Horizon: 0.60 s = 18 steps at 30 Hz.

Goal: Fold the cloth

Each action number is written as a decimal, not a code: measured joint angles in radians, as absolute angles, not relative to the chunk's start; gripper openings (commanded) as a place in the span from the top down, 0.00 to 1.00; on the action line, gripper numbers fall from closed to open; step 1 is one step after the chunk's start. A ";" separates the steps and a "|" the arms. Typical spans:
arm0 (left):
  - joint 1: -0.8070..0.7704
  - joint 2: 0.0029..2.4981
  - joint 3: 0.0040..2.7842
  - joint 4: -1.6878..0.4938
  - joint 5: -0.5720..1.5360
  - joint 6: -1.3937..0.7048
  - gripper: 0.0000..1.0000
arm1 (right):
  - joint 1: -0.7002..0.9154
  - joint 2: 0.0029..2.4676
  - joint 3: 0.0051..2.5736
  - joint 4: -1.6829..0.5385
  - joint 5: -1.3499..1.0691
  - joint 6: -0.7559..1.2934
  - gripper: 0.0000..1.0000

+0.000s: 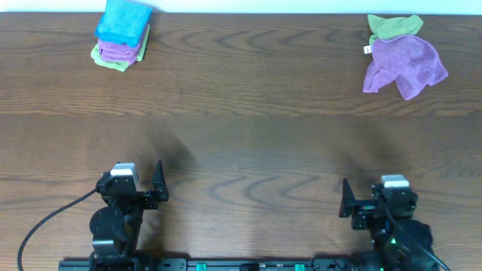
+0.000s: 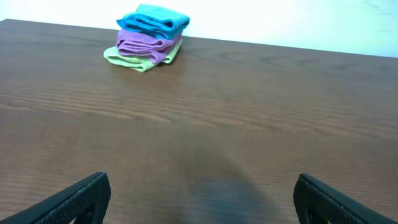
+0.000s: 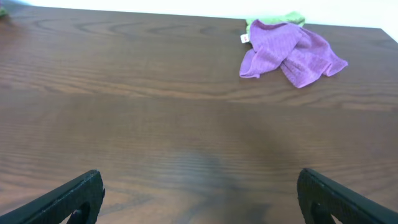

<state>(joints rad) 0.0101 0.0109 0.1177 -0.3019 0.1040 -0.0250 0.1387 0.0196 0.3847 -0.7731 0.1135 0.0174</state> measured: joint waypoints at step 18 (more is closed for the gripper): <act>0.010 0.011 0.118 -0.302 0.104 -0.025 0.05 | 0.139 0.015 0.167 -0.715 0.114 0.017 0.01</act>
<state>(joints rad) 0.0101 0.0109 0.1177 -0.3019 0.1040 -0.0250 0.1387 0.0147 0.1669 -0.7151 0.1139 0.0174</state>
